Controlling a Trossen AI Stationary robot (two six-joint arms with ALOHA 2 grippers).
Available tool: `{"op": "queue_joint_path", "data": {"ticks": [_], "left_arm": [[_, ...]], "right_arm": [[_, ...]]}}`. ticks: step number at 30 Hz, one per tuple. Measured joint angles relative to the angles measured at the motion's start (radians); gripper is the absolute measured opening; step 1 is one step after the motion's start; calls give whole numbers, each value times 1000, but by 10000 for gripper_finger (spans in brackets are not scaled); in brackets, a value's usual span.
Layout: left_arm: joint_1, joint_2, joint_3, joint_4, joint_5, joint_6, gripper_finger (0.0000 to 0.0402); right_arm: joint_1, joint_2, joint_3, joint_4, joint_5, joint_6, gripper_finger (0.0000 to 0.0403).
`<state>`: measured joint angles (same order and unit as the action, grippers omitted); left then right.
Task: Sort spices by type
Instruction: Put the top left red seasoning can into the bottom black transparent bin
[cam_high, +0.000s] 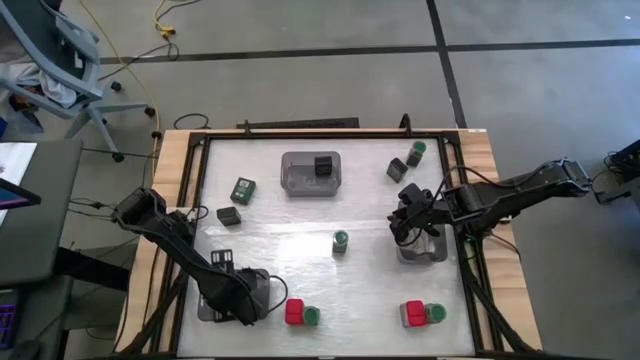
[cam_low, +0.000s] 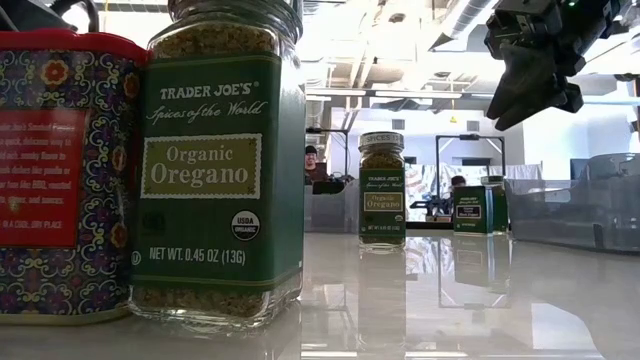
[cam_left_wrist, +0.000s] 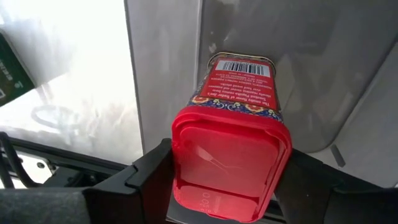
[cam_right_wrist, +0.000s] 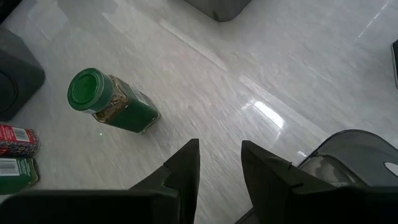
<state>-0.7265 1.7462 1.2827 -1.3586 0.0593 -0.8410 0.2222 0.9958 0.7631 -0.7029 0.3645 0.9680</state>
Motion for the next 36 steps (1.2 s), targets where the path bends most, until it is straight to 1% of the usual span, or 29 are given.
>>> {"op": "queue_joint_path", "data": {"ticks": [19,32,36], "left_arm": [[0,0,0,-18,1,-10,229],[0,0,0,-27,-21,-9,229],[0,0,0,-40,-33,-10,239]], "right_arm": [[0,0,0,0,0,0,145],[0,0,0,0,0,3,145],[0,0,0,0,0,3,145]]}}
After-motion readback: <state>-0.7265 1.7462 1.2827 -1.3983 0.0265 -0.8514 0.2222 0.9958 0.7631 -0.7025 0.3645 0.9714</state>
